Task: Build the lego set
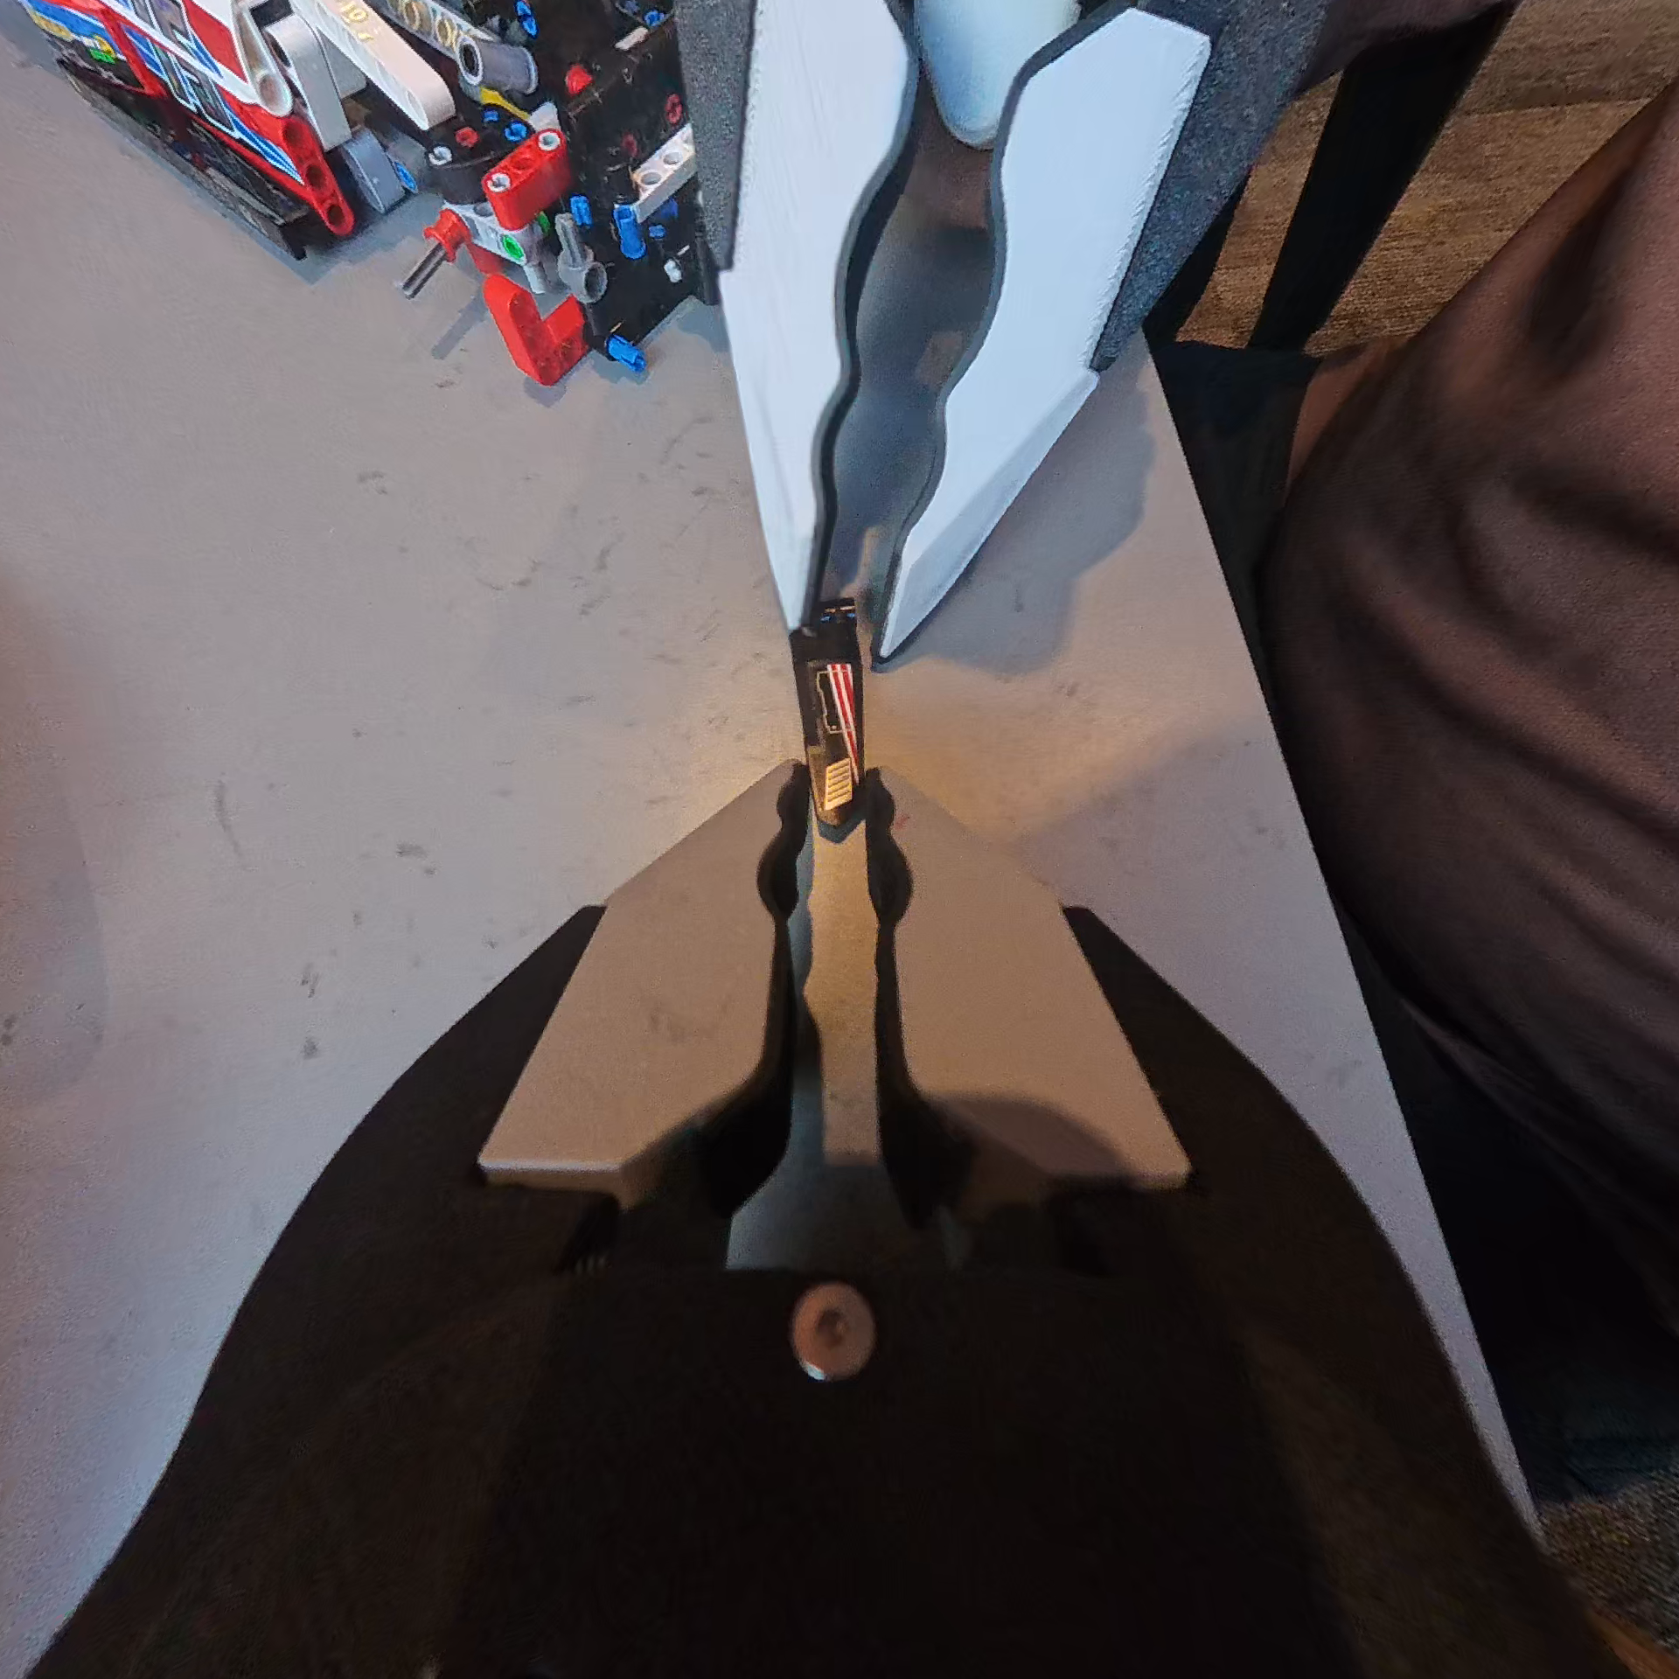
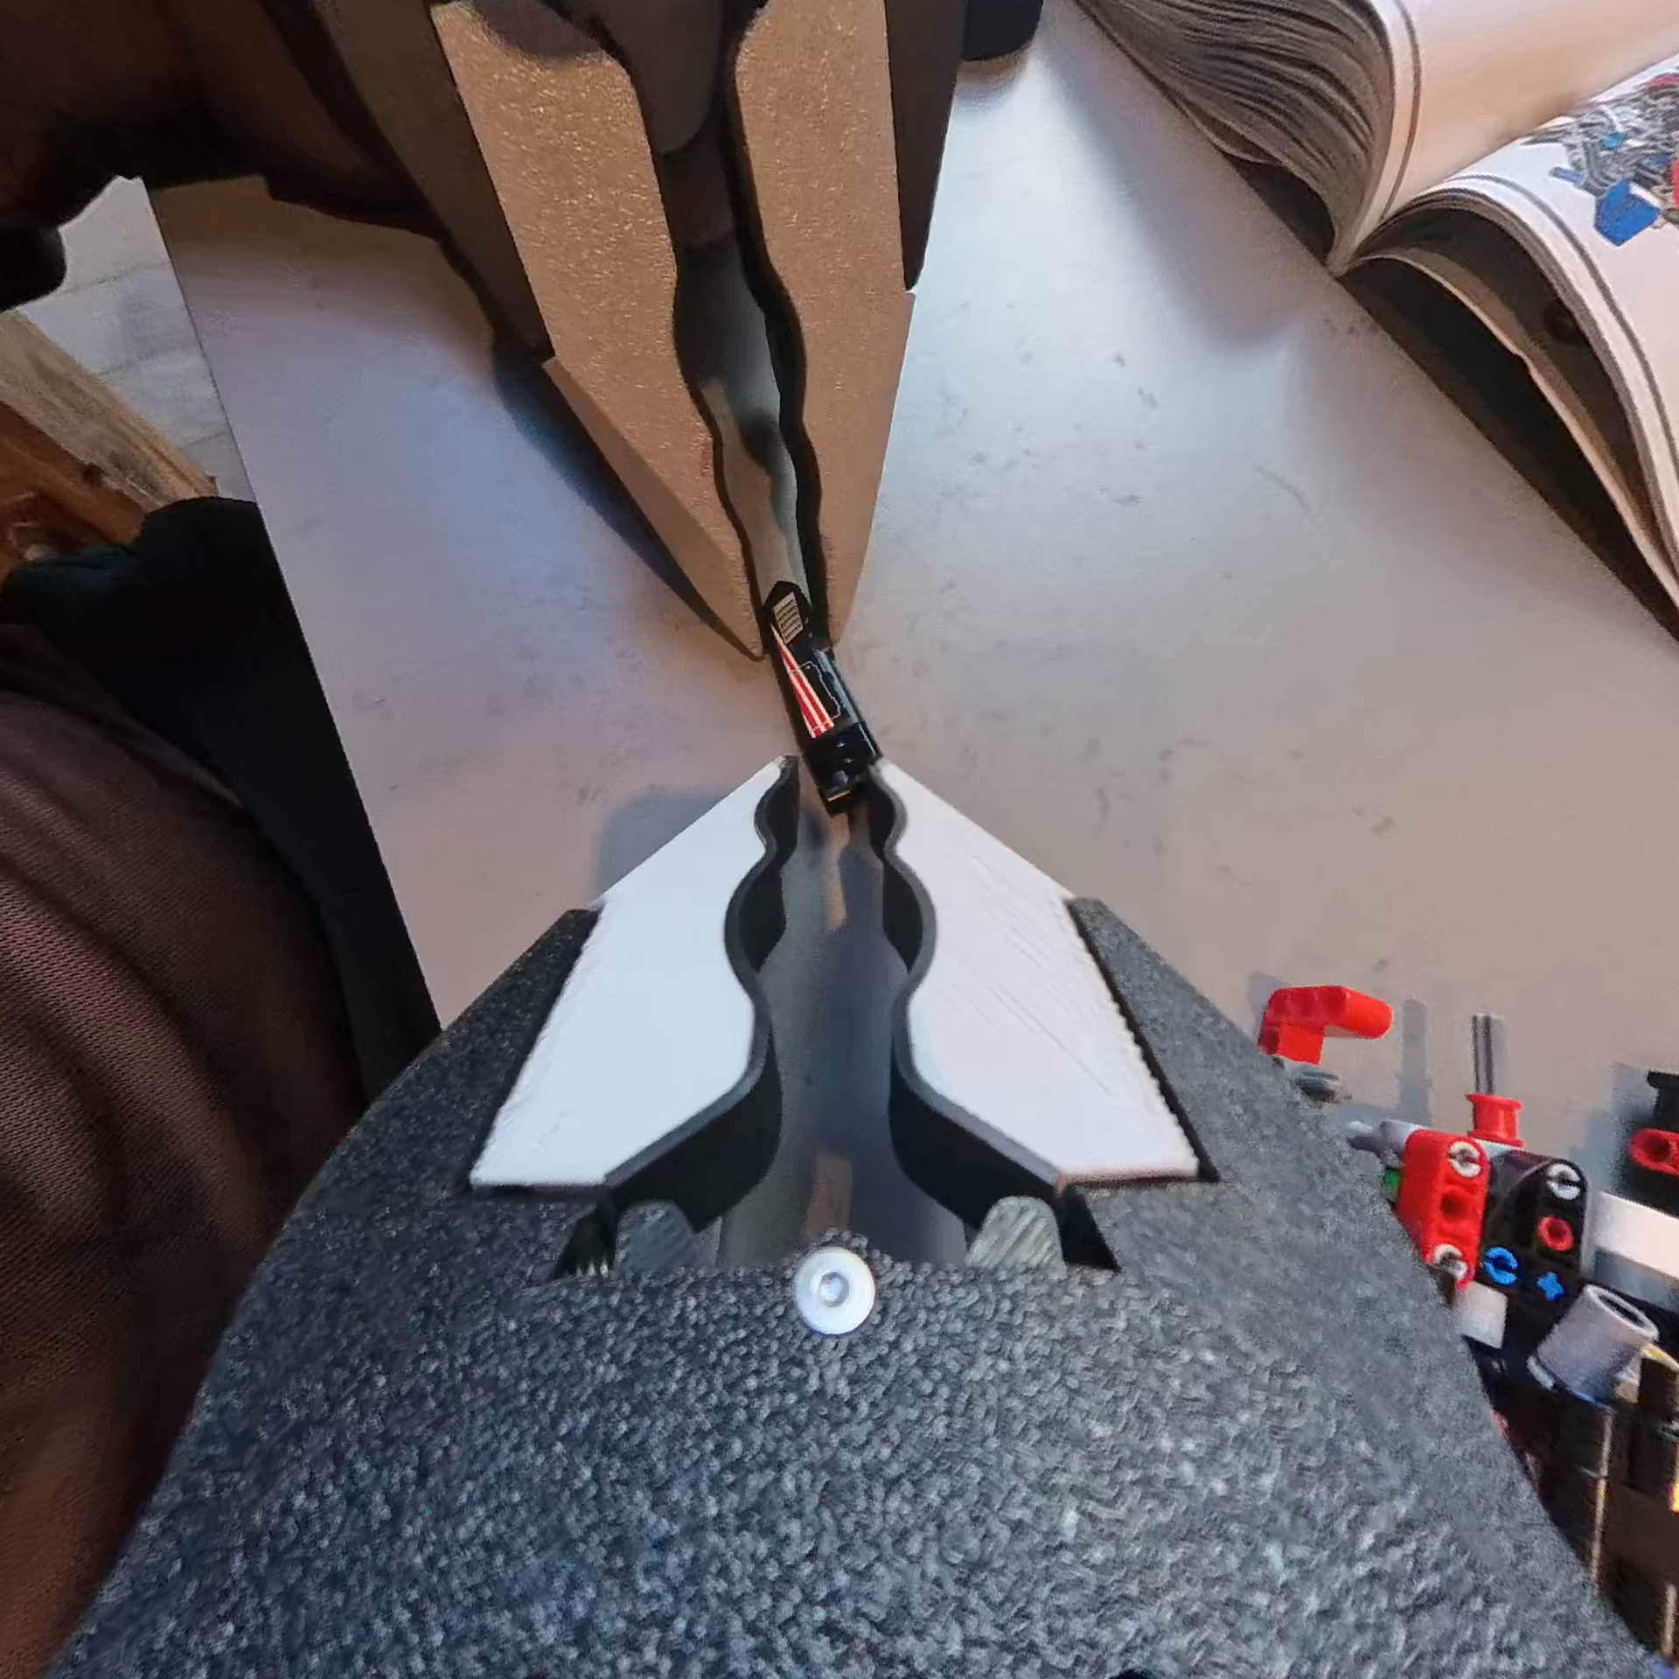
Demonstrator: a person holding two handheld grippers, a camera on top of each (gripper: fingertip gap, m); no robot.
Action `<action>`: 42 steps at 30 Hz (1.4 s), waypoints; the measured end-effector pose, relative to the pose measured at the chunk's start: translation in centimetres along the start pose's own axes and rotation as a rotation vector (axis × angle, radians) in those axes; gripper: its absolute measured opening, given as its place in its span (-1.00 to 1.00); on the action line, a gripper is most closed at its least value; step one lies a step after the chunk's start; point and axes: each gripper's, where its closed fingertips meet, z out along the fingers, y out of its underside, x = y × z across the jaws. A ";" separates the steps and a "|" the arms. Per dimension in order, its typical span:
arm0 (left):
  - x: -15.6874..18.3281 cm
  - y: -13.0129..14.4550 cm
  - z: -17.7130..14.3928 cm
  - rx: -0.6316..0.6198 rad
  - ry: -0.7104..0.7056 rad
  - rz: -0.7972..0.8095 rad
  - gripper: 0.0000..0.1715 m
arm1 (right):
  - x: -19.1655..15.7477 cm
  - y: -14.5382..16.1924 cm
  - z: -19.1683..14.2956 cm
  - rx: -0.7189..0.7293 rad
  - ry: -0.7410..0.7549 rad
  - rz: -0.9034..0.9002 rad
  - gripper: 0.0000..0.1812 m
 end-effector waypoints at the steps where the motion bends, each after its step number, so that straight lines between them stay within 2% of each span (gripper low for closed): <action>1: 0.0 0.0 0.0 0.000 -0.007 0.002 -0.90 | 0.0 0.0 0.0 0.001 0.004 -0.002 -0.84; 5: -0.4 -0.2 0.1 0.000 -0.050 -0.004 -0.90 | 0.5 -0.2 -0.2 0.015 0.049 -0.012 -0.87; 10: -1.2 -0.6 0.5 -0.002 -0.147 -0.032 -0.90 | 1.1 -0.9 -1.1 0.085 0.103 -0.005 -0.77; 14: -3.6 -0.8 0.0 0.005 -0.351 -0.059 -0.90 | 2.3 -1.3 -3.0 0.161 0.213 0.003 -0.76; 19: -5.2 -3.2 -1.8 0.137 -0.594 -0.052 -0.91 | 4.3 -1.9 -5.6 0.276 0.286 0.130 -0.77; 24: -4.0 -5.8 -0.9 0.200 -0.657 0.010 -0.91 | 5.0 -3.5 -6.9 0.424 0.197 0.295 -0.76; 27: -3.7 -6.6 -0.8 0.214 -0.703 0.047 -0.91 | 5.5 -3.1 -6.9 0.430 0.176 0.352 -0.75; 31: -3.6 -6.7 -0.7 0.215 -0.696 0.052 -0.91 | 5.7 -2.7 -6.9 0.434 0.157 0.382 -0.78; 42: -2.5 -7.8 -1.2 0.268 -0.706 0.130 -0.91 | 4.5 -3.8 -7.0 0.507 0.004 0.445 -0.85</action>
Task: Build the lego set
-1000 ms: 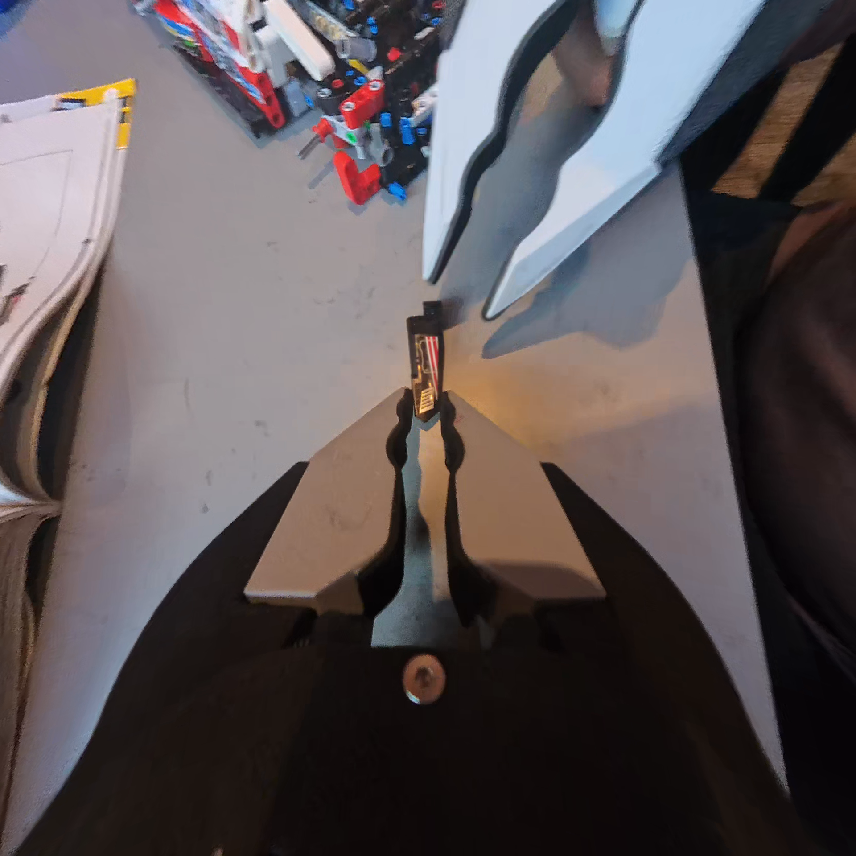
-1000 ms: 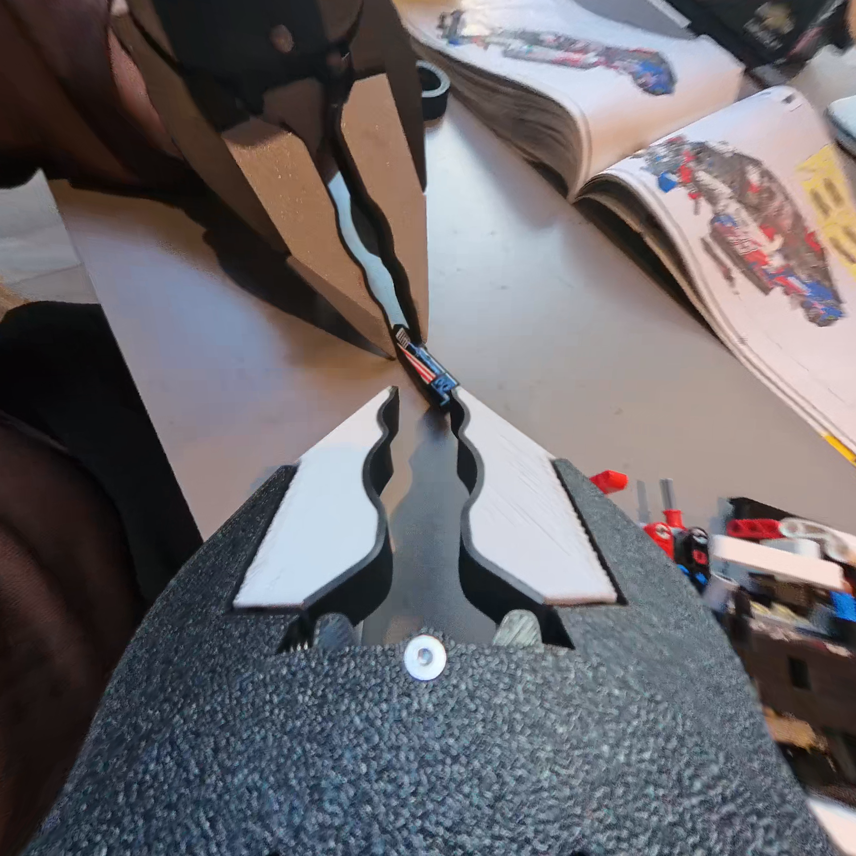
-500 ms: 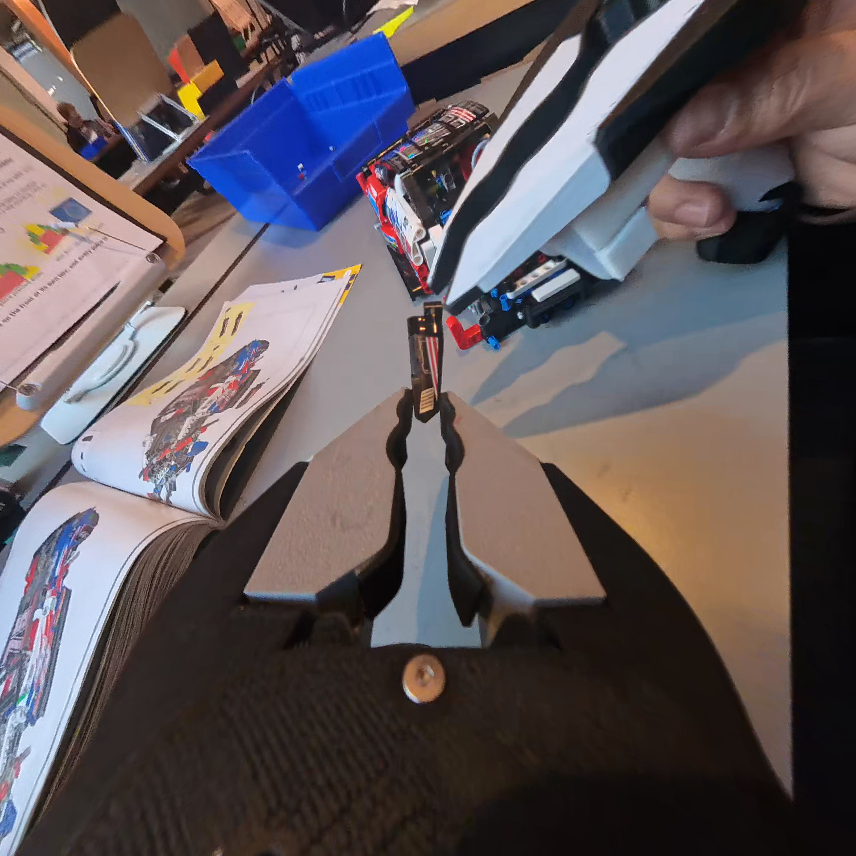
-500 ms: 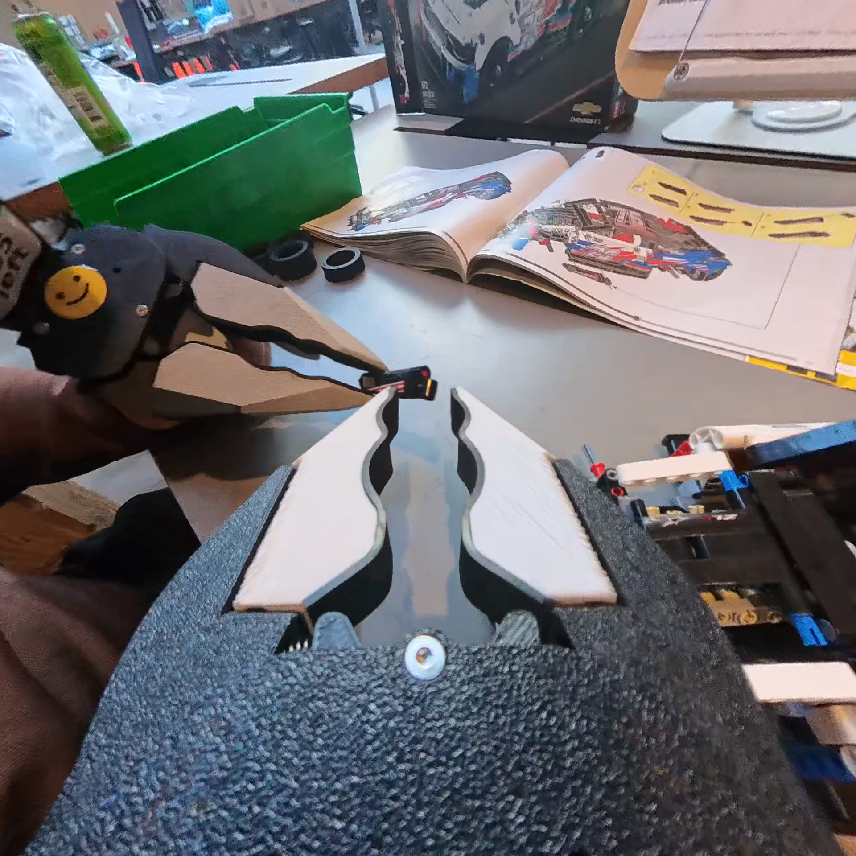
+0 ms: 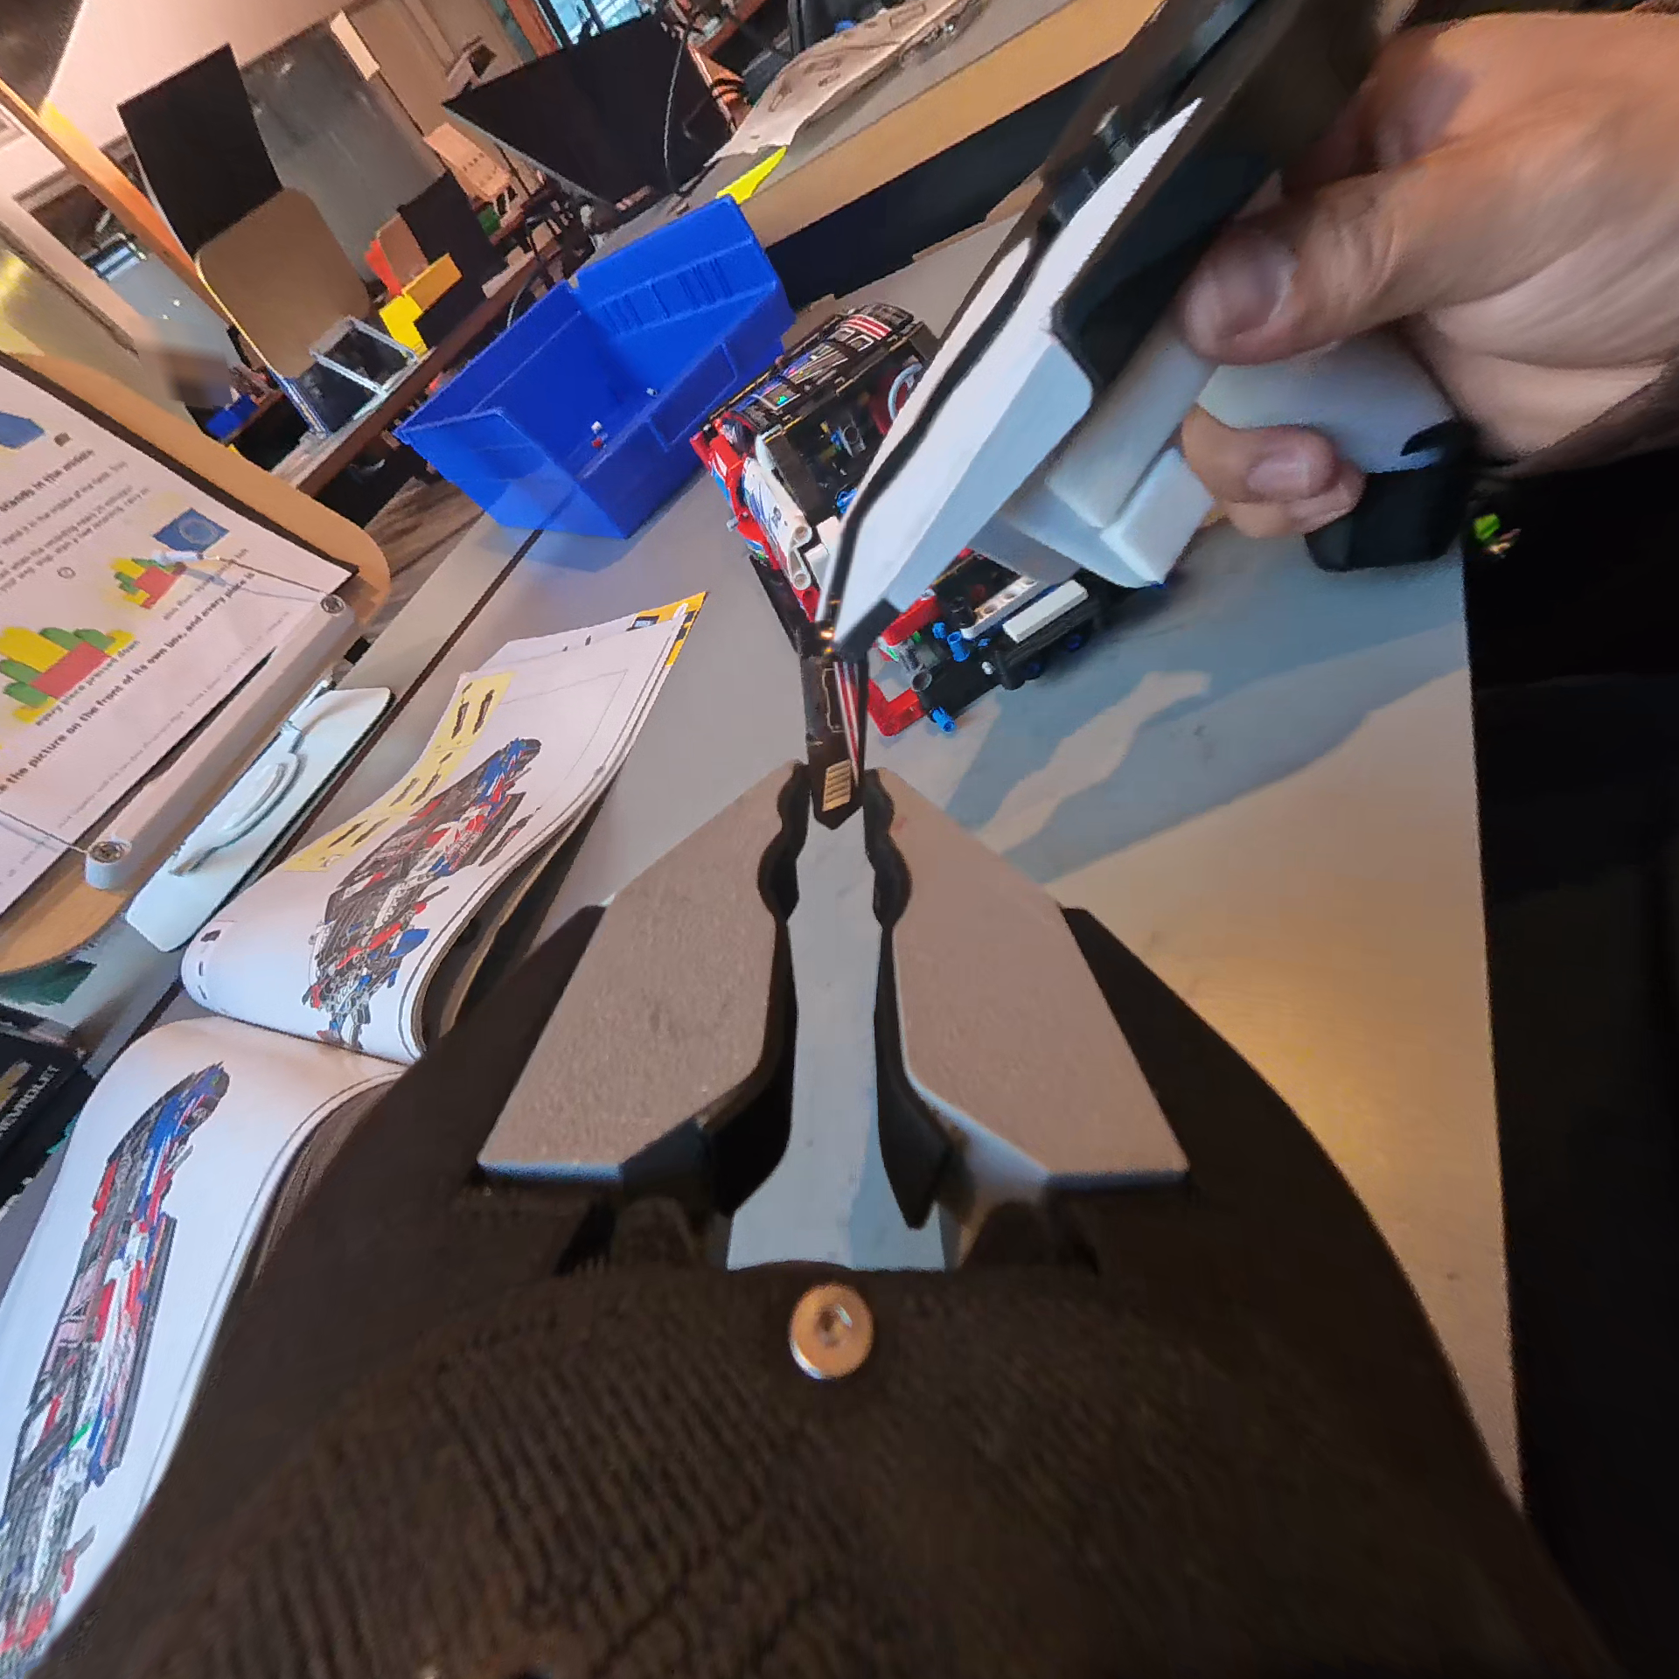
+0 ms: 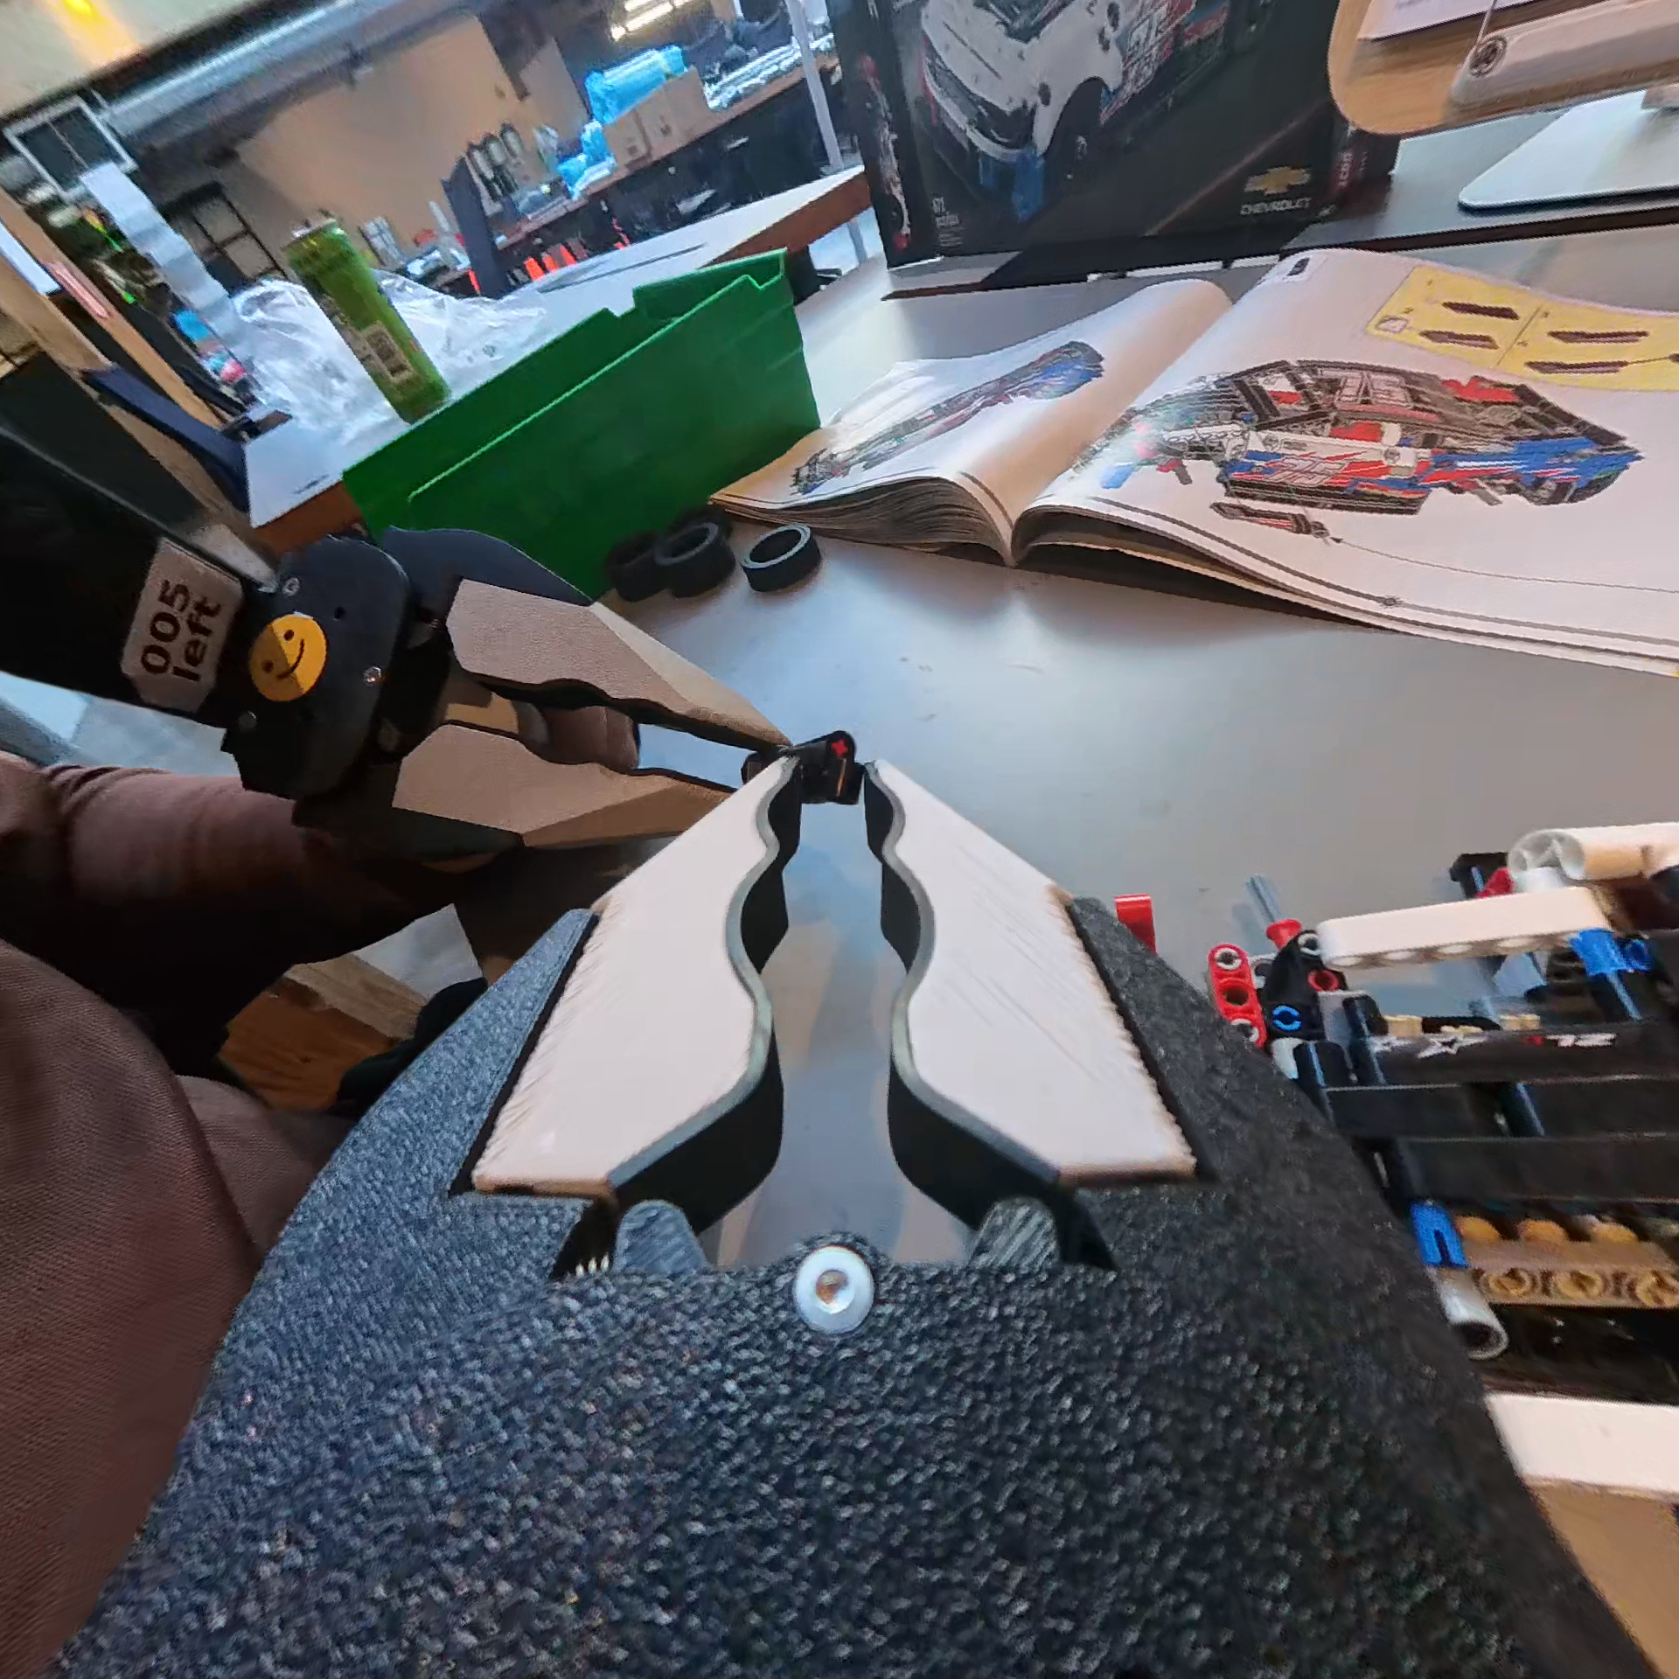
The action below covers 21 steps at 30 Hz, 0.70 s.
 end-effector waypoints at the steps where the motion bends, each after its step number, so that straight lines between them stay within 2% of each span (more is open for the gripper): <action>1: 0.0 0.0 0.0 0.001 0.000 0.003 -0.91 | -0.1 0.0 0.0 0.002 -0.011 0.009 -0.85; 10: 0.5 0.1 0.0 0.020 0.047 -0.039 -0.89 | -0.5 -0.5 -0.3 0.027 -0.060 0.014 -0.91; 13: 0.5 0.0 0.0 0.027 0.055 -0.049 -0.71 | -0.5 -0.8 -0.6 0.034 -0.049 -0.009 -0.91; 15: 0.4 0.0 0.0 0.030 0.057 -0.059 -0.68 | -0.3 -1.1 -0.9 0.041 -0.047 -0.005 -0.91; 21: 0.2 0.4 0.1 0.009 0.066 -0.079 -0.69 | 1.9 -3.0 -4.7 0.111 0.010 0.020 -0.91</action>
